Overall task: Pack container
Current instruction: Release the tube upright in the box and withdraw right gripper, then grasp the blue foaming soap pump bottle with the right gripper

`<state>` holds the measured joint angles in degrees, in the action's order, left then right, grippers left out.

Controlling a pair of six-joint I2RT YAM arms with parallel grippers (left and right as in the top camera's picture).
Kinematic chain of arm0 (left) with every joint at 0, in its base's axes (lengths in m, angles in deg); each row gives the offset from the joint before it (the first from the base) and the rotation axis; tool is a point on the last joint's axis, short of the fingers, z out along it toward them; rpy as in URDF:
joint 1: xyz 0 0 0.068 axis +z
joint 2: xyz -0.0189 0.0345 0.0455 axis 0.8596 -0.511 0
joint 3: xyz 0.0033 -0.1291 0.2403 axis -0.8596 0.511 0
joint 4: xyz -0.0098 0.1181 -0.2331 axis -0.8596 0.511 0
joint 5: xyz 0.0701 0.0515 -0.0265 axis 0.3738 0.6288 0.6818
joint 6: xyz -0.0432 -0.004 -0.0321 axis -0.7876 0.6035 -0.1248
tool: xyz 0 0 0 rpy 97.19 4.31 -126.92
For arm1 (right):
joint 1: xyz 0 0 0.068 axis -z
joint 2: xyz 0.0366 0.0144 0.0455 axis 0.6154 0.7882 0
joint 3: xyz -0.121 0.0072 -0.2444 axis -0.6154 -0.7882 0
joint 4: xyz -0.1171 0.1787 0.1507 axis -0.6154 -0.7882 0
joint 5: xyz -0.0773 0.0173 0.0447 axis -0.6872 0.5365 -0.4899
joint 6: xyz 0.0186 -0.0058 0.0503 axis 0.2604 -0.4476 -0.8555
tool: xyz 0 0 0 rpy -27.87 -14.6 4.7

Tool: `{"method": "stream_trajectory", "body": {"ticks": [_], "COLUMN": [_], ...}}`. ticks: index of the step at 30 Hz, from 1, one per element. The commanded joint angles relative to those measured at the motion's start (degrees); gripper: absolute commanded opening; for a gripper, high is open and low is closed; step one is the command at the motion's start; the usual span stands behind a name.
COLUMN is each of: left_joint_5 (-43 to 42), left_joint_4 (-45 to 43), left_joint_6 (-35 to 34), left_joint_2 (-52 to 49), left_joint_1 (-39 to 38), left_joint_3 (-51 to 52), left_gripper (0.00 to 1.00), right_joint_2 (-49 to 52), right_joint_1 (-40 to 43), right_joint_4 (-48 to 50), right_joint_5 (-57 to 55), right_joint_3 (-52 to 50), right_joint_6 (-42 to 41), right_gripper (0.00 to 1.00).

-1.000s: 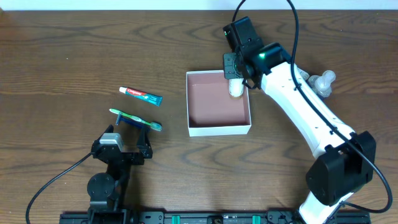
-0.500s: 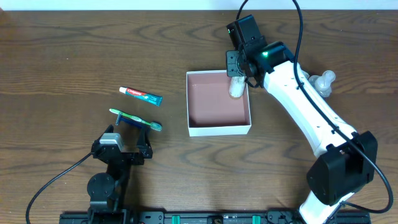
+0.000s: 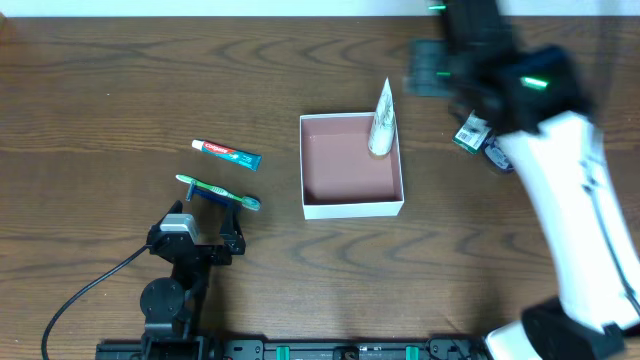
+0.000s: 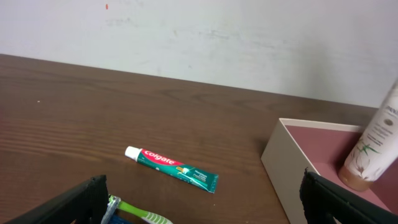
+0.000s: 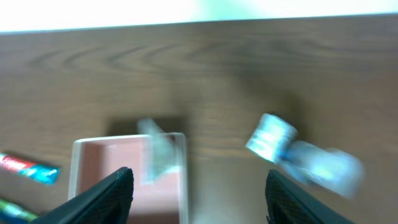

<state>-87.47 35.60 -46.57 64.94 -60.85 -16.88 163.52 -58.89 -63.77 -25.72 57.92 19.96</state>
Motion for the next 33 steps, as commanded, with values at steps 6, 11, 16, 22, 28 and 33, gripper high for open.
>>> {"method": "stream_trajectory", "body": {"ticks": [6, 11, 16, 22, 28, 33], "left_joint_5": [-0.68, -0.68, -0.68, -0.68, -0.68, -0.68], "left_joint_4": [2.05, 2.05, 2.05, 2.05, 2.05, 2.05], "left_joint_6": [-0.09, -0.09, -0.09, -0.11, -0.09, -0.09], "left_joint_2": [0.31, 0.31, 0.31, 0.31, 0.31, 0.31], "left_joint_1": [0.28, 0.28, 0.28, 0.28, 0.28, 0.28], "left_joint_3": [0.92, 0.92, 0.92, 0.92, 0.92, 0.92], "left_gripper": [0.98, 0.98, 0.98, 0.98, 0.98, 0.98], "right_joint_2": [-0.98, -0.17, 0.46, 0.46, 0.48, 0.52], "right_joint_1": [17.59, 25.16, 29.46, 30.16, 30.16, 30.16], "right_joint_4": [-9.57, -8.02, -2.23, 7.17, 14.67, 20.35], "right_joint_5": [-2.19, 2.51, 6.34, 9.03, 9.11, 10.29], "right_joint_3": [-0.76, -6.51, -17.31, -26.60, -31.65, -35.45], "right_joint_6": [-1.75, -1.75, -1.70, 0.22, 1.92, 3.17], "right_gripper": [0.73, 0.74, 0.74, 0.75, 0.77, 0.74]}}
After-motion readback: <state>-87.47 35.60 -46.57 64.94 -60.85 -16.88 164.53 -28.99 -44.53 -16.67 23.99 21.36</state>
